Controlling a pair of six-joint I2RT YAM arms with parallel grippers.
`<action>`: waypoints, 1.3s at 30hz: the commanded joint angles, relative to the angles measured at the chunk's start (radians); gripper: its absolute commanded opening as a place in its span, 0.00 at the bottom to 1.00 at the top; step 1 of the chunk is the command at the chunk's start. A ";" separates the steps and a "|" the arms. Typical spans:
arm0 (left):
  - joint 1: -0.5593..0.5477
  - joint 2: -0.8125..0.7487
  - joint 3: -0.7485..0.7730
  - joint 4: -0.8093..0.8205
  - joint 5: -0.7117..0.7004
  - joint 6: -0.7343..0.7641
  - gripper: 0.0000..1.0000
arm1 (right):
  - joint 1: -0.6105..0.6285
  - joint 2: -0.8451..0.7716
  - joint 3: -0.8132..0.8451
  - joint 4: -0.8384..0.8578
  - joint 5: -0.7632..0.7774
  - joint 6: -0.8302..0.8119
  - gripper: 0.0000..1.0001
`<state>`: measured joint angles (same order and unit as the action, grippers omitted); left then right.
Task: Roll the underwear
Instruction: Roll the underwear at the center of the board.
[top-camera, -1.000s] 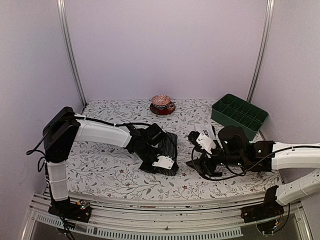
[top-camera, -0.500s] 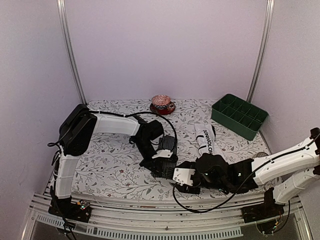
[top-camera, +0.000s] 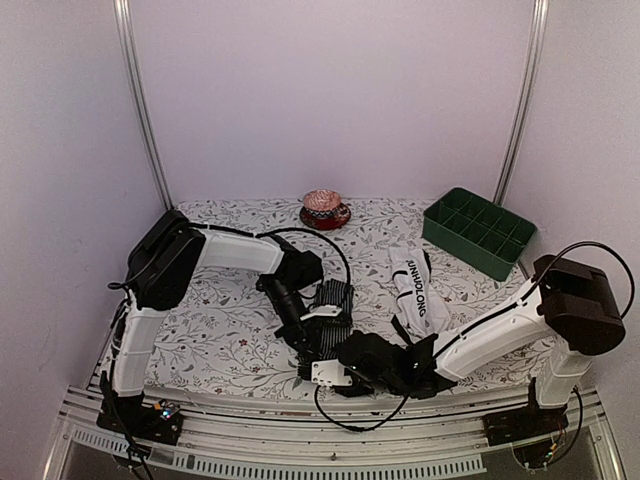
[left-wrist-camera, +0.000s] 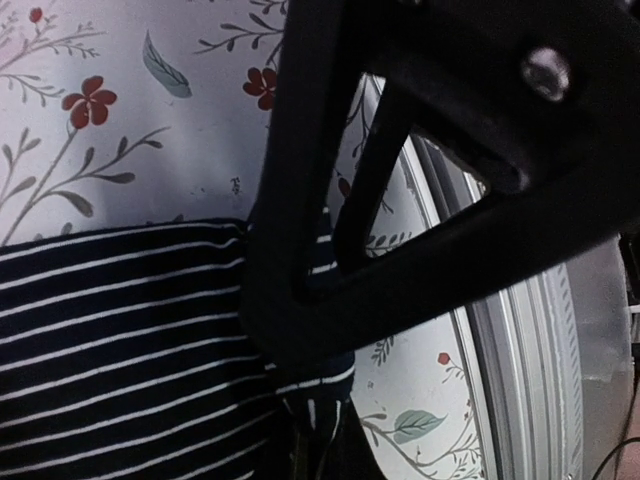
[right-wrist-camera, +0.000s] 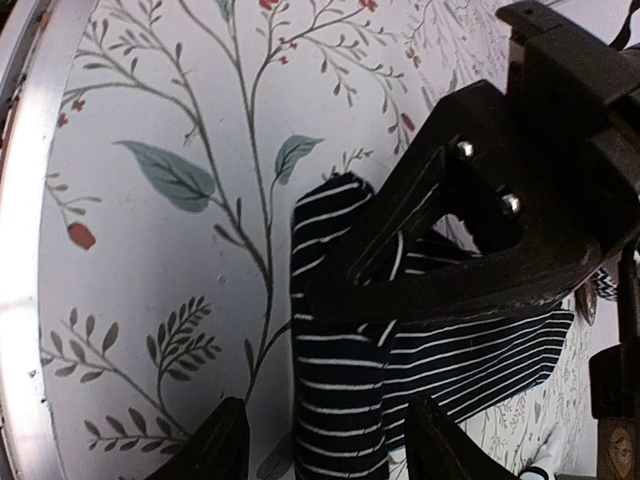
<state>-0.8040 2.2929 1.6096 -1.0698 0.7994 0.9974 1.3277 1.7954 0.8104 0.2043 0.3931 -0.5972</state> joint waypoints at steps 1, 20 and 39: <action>0.005 0.063 -0.013 -0.036 -0.086 -0.005 0.00 | 0.004 0.046 0.020 0.058 0.049 -0.016 0.55; 0.008 -0.059 -0.093 0.066 -0.162 -0.036 0.44 | -0.022 0.090 0.072 -0.090 -0.094 0.098 0.04; 0.085 -0.604 -0.594 0.671 -0.336 -0.108 0.98 | -0.231 0.112 0.160 -0.295 -0.589 0.249 0.03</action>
<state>-0.7403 1.7878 1.1282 -0.6693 0.5282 0.9119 1.1454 1.8729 0.9493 0.0486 -0.0380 -0.3939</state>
